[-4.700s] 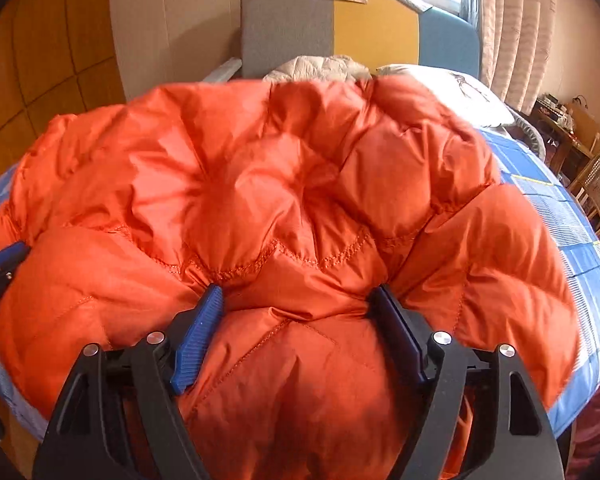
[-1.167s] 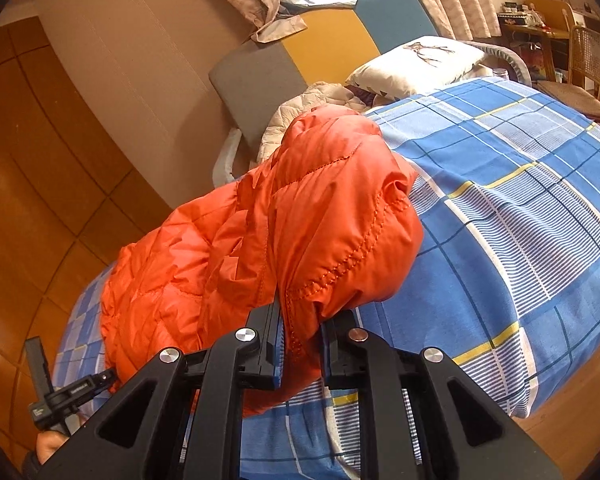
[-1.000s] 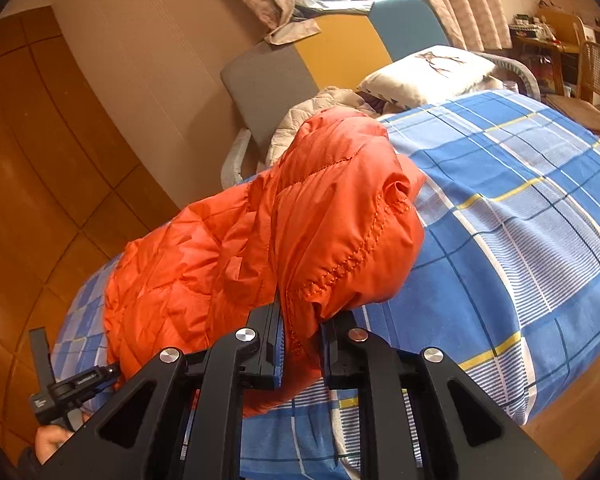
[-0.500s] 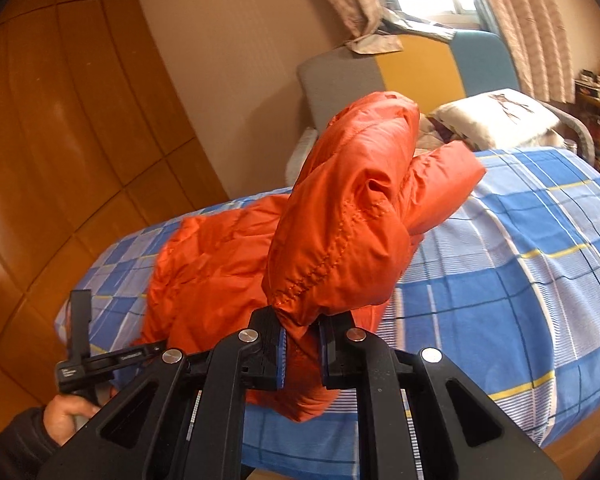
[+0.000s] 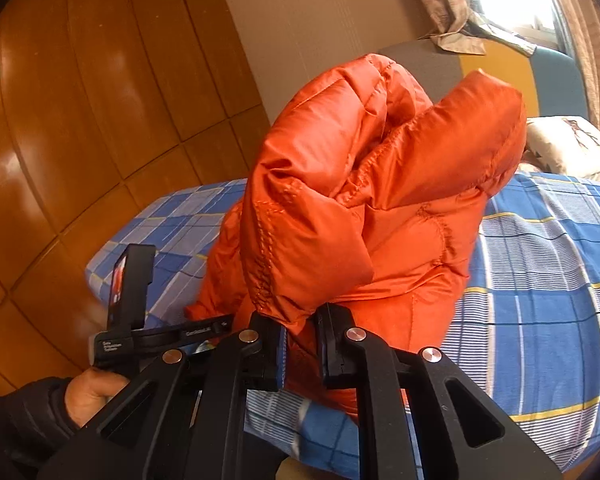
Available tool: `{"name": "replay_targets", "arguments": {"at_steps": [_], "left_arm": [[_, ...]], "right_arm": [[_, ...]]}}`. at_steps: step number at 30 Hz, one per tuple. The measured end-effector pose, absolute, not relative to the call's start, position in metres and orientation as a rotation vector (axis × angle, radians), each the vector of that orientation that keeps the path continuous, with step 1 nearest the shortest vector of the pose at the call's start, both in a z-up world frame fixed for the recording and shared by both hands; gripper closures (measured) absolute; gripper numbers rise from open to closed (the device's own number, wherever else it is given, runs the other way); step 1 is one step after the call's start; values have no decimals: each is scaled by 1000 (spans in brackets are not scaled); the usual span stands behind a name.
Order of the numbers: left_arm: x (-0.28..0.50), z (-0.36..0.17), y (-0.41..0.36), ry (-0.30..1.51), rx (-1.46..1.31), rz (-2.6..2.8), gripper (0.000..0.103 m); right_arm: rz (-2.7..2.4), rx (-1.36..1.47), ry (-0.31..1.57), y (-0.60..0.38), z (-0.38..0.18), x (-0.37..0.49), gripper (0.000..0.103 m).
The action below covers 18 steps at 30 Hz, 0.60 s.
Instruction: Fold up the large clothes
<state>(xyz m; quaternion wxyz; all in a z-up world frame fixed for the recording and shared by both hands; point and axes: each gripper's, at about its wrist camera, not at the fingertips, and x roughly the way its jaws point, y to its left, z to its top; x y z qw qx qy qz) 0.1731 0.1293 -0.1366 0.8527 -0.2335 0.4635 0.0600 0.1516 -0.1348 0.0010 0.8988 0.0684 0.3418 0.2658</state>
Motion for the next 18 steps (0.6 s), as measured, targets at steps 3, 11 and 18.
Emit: {"name": "replay_targets", "arguments": {"at_steps": [3, 11, 18], "left_arm": [[173, -137, 130, 974, -499, 127, 69], [172, -139, 134, 968, -534, 115, 71], [170, -139, 138, 962, -555, 102, 73]], "right_arm": [[590, 127, 720, -122, -2, 150, 91], [684, 98, 772, -89, -20, 152, 91], [709, 98, 802, -83, -31, 155, 91]]}}
